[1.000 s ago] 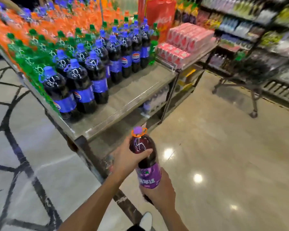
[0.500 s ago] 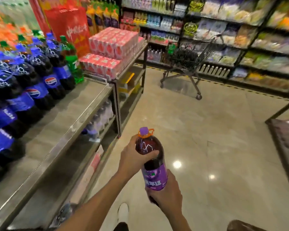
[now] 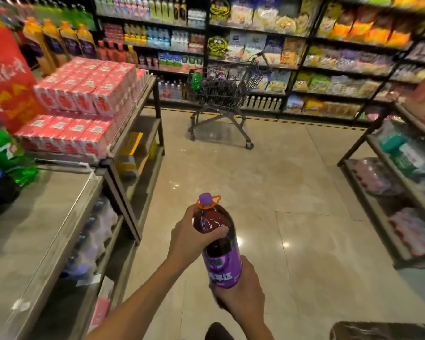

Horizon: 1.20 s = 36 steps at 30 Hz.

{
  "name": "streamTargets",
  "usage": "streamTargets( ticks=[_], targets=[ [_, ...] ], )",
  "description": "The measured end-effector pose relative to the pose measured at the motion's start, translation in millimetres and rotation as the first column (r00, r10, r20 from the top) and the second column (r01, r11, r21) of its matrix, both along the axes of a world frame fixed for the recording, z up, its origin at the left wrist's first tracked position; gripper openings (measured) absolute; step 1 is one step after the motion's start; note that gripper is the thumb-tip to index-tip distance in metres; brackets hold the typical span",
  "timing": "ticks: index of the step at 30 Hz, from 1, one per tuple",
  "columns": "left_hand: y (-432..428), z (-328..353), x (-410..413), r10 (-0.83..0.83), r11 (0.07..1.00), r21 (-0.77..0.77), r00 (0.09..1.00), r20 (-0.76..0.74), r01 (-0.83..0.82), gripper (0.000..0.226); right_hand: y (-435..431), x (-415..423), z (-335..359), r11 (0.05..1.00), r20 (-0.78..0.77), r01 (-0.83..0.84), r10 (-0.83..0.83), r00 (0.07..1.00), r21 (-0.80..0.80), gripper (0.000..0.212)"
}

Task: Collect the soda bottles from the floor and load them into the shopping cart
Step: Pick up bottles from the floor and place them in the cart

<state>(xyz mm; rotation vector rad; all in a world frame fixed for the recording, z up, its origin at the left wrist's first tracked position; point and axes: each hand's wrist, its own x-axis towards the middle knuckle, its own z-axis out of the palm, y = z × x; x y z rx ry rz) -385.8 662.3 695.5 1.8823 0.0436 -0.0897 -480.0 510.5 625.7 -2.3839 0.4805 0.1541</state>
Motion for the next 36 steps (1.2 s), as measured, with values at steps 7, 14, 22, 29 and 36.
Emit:
streamTargets(
  ticks=[7, 14, 22, 29, 36],
  targets=[
    [-15.7, -6.1, 111.9, -0.054, 0.998, 0.016, 0.999, -0.009, 0.054, 0.079, -11.3, 104.9, 5.8, 0.999, -0.029, 0.048, -0.048, 0.998, -0.004, 0.063],
    [-39.9, -10.1, 236.8, -0.016, 1.0, -0.005, 0.999, -0.049, 0.016, 0.085, -38.6, 230.8, -4.2, 0.998, -0.066, 0.058, -0.058, 0.996, -0.001, 0.072],
    [-65.1, -14.0, 375.8, -0.007, 1.0, -0.017, 0.999, -0.053, 0.006, 0.081, -69.0, 368.5, -14.8, 0.999, -0.049, 0.013, -0.014, 0.999, -0.029, 0.082],
    [-71.3, -8.6, 510.1, -0.012, 1.0, -0.019, 1.0, -0.026, 0.012, 0.079, -68.4, 497.0, -3.5, 0.998, -0.038, 0.059, -0.06, 0.997, -0.025, 0.082],
    [-67.4, -8.5, 642.9, -0.051, 0.997, -0.06, 0.999, -0.012, 0.05, 0.081, -58.4, 623.5, 6.3, 0.991, -0.058, 0.11, -0.114, 0.992, -0.073, 0.08]
  ],
)
